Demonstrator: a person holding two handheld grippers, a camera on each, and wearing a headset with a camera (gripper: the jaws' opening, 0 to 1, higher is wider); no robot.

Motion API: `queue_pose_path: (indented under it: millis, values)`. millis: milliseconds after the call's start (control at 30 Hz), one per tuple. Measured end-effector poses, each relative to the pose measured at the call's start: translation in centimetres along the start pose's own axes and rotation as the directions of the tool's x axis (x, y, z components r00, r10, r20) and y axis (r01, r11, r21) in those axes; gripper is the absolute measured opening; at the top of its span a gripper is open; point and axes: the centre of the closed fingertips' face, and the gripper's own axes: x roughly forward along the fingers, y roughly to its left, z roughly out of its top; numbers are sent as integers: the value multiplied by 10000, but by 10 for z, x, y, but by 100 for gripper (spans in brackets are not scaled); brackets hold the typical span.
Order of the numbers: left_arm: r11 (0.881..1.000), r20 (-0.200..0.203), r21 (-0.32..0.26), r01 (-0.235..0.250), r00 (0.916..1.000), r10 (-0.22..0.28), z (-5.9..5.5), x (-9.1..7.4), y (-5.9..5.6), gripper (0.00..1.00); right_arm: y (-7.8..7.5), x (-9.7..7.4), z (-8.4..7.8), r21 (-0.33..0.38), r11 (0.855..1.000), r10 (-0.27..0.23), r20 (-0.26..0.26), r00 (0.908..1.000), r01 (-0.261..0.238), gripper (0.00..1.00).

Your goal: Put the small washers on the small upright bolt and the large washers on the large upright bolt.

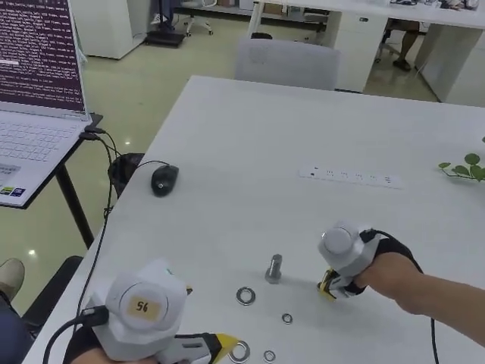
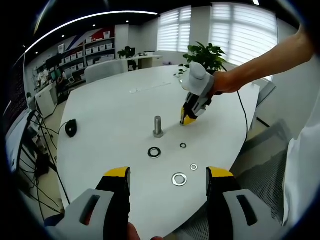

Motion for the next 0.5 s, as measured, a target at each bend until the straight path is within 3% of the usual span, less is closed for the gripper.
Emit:
queue_pose_path:
  millis: [67,300,500]
  values:
    - [10000,-9,12,47,10000,-47,0,0,-1,60,2,-4,0,29,10000,-35,163,9999,35,21]
    - [9988,-267,289,395,9989,-388,-2,3,-7,60,10,-23,-15,895,9946,-605,912,9940,523,22]
    - [9986,-237,356,394,9990,-385,5,4,-10,60,28,-42,-45,1648,9846,-850,1538,9844,592,25]
